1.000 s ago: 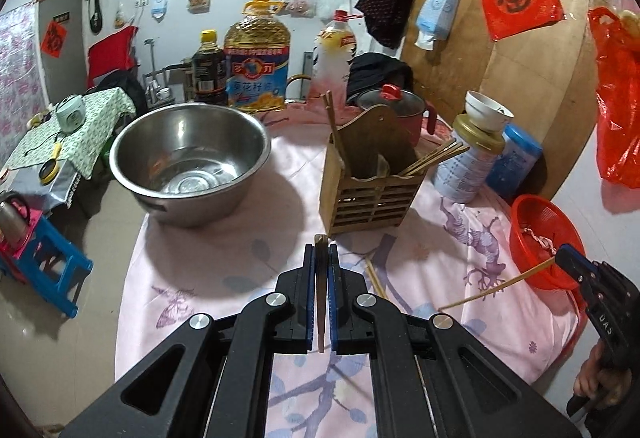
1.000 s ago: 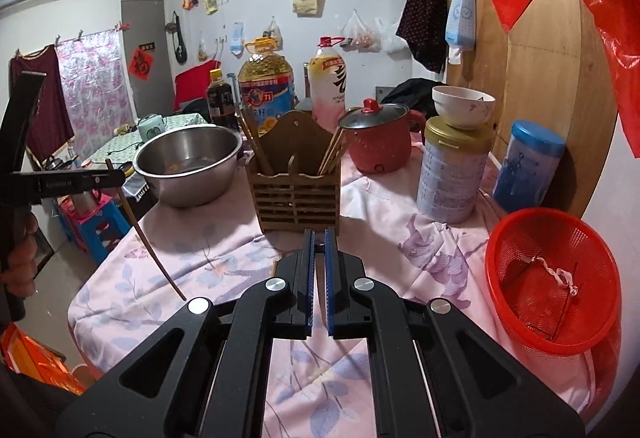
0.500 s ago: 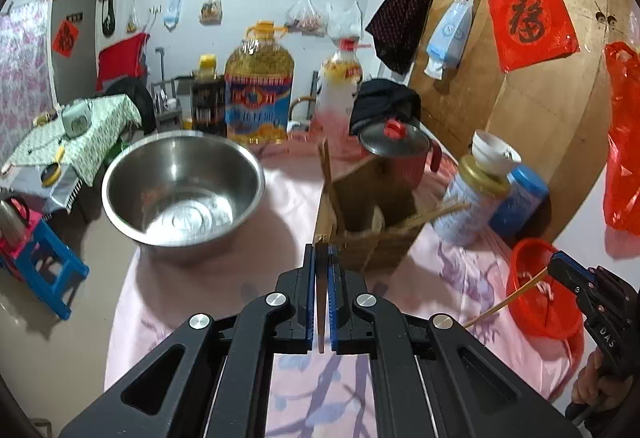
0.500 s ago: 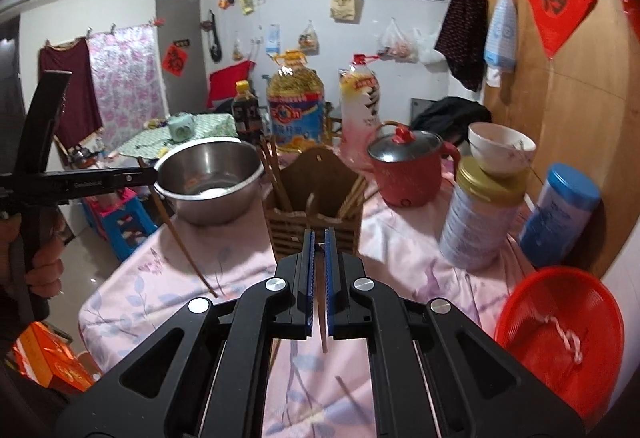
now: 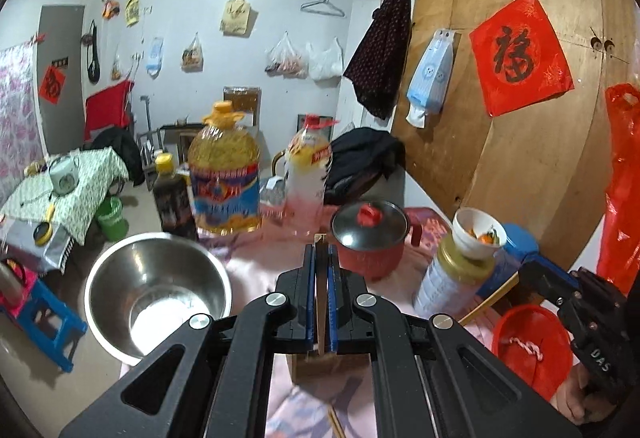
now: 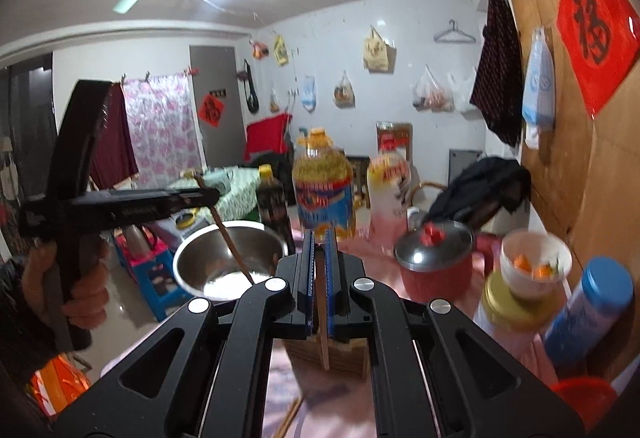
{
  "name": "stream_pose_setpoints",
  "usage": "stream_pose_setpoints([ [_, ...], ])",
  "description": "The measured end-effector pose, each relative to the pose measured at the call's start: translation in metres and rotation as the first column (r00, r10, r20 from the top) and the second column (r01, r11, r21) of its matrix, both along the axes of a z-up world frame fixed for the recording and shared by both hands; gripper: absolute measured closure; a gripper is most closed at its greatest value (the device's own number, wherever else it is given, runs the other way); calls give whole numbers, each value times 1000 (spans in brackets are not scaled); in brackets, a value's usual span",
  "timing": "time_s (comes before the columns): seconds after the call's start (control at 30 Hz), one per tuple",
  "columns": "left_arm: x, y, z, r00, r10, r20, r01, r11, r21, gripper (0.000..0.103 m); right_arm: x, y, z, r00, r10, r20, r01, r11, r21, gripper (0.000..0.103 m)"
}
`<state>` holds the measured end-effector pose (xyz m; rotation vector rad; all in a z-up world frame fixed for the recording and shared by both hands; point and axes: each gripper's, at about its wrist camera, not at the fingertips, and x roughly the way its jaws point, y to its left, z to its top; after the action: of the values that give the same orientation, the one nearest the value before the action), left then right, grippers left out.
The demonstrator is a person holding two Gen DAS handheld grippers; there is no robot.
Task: Organize utensils
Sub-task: 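Carry both chopsticks to the wooden holder and drop them in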
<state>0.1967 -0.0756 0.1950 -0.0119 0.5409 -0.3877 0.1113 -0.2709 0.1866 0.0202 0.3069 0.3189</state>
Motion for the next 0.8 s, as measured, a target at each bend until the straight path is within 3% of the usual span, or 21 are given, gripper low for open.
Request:
stream_pose_setpoints([
  [0.23, 38, -22, -21, 999, -31, -35, 31, 1000, -3, 97, 43, 6, 0, 1000, -6, 13, 6, 1000, -12, 97],
  [0.5, 81, -19, -70, 988, -13, -153, 12, 1000, -9, 97, 92, 8, -45, 996, -9, -93, 9, 1000, 0, 94],
  [0.53, 84, -17, -73, 987, -12, -163, 11, 1000, -10, 94, 96, 8, -51, 994, -10, -111, 11, 1000, 4, 92],
  [0.63, 85, -15, -80, 985, 12, -171, -12, 1000, 0, 58, 100, 4, -61, 990, -9, -140, 13, 1000, 28, 92],
  [0.8, 77, -12, -80, 985, 56, -164, -54, 998, 14, 42, 97, -2, -63, 989, -21, -148, 28, 999, 44, 90],
])
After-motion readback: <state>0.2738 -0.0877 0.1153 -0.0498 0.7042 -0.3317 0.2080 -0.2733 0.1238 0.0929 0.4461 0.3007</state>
